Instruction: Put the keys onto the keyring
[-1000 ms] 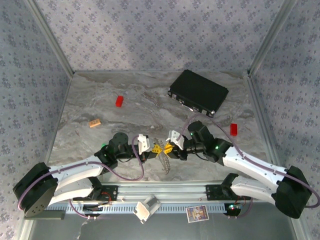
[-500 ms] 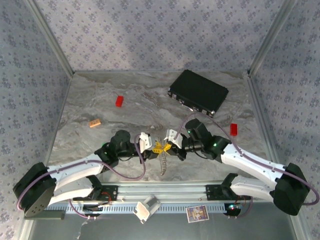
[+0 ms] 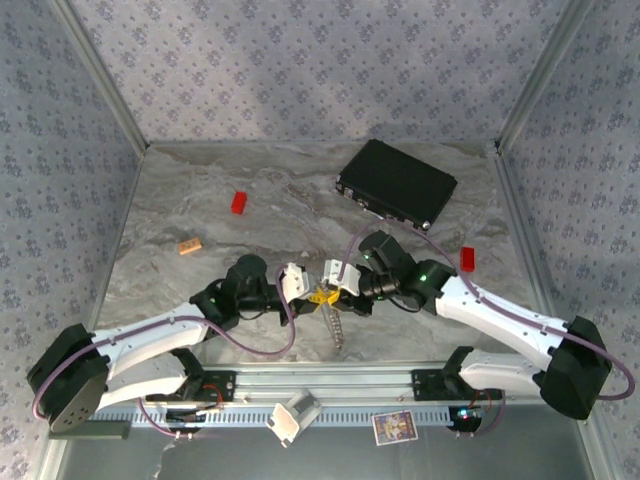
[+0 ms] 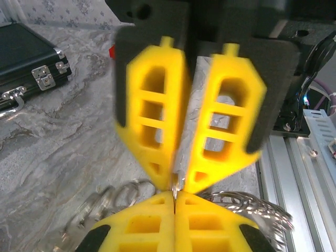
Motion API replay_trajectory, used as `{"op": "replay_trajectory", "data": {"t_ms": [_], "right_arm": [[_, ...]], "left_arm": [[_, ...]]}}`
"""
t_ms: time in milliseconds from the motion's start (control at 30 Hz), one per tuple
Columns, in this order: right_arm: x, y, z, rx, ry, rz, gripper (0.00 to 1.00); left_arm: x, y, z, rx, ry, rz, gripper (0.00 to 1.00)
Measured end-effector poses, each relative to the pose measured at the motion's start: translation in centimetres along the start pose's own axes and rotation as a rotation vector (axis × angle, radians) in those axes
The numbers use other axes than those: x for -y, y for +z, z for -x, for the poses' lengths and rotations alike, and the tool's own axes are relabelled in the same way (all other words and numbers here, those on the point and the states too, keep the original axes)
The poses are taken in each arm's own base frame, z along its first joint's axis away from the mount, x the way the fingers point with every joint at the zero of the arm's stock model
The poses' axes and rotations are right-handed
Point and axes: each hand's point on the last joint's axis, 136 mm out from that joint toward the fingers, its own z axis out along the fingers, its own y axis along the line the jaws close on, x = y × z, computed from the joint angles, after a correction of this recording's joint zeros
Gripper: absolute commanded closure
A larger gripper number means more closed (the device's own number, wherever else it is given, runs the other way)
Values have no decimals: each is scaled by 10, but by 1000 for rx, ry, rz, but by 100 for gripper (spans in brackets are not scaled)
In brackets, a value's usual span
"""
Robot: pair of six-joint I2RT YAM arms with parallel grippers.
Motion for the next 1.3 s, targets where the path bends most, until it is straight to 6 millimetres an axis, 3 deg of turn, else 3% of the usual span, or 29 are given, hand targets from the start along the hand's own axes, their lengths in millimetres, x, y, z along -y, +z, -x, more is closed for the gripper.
{"op": "replay_trajectory", "data": {"t_ms": [167,367,700,867,1300], "right_arm": [[-1,-12,3,133,38,-18,71],[0,-9,1,189,85,-11,73],[3,-10,7,223,99,-13,100],[3,-8,5,213,107,-6,100],[-2,-7,7,45,35,14,100]], "left_arm": [[1,-2,3,64,-13,8,100],[2,-3,7,115,-22,4,100],[4,-4,14,143,-30,-8,100],[3,-4,11,133,-35,-2,83],[2,0,2,23,-23,-7,87]]}}
